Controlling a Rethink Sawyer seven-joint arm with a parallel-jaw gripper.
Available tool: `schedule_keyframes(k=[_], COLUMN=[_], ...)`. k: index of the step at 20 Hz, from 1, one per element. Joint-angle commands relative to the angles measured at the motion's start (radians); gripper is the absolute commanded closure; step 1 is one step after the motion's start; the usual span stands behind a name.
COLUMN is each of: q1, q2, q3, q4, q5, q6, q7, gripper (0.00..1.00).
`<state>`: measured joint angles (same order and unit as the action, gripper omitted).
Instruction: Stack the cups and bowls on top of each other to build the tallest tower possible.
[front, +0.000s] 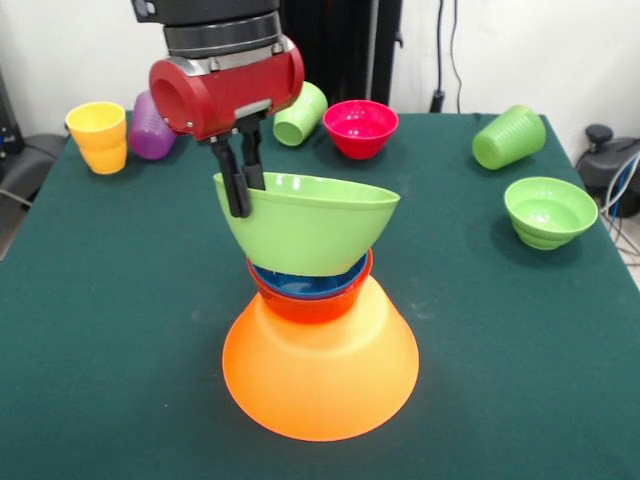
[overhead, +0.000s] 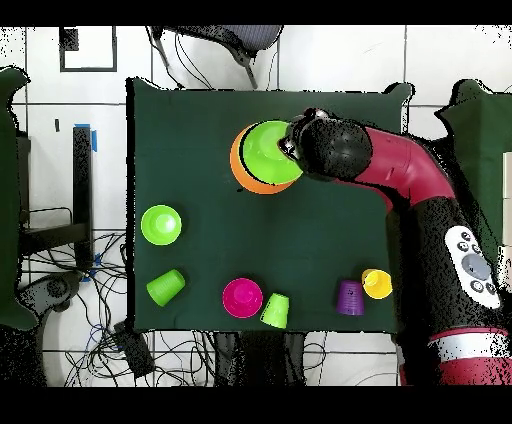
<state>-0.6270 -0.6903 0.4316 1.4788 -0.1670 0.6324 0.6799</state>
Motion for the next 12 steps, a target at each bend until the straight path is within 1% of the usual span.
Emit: schedule_keyframes(k=[1,7,12], q1=[0.038,0.042,0.046], q2=[0.018,0.005,0.023], q3=[-0.027,-0.03,-0.037], q4=[0.041,0.049,0.039], q5=[-0.057,-0.057,-0.071], q6=[0.112,0.112,0.099], q7=[0.085,0.094,0.093], gripper=[1.0,1.0,1.0])
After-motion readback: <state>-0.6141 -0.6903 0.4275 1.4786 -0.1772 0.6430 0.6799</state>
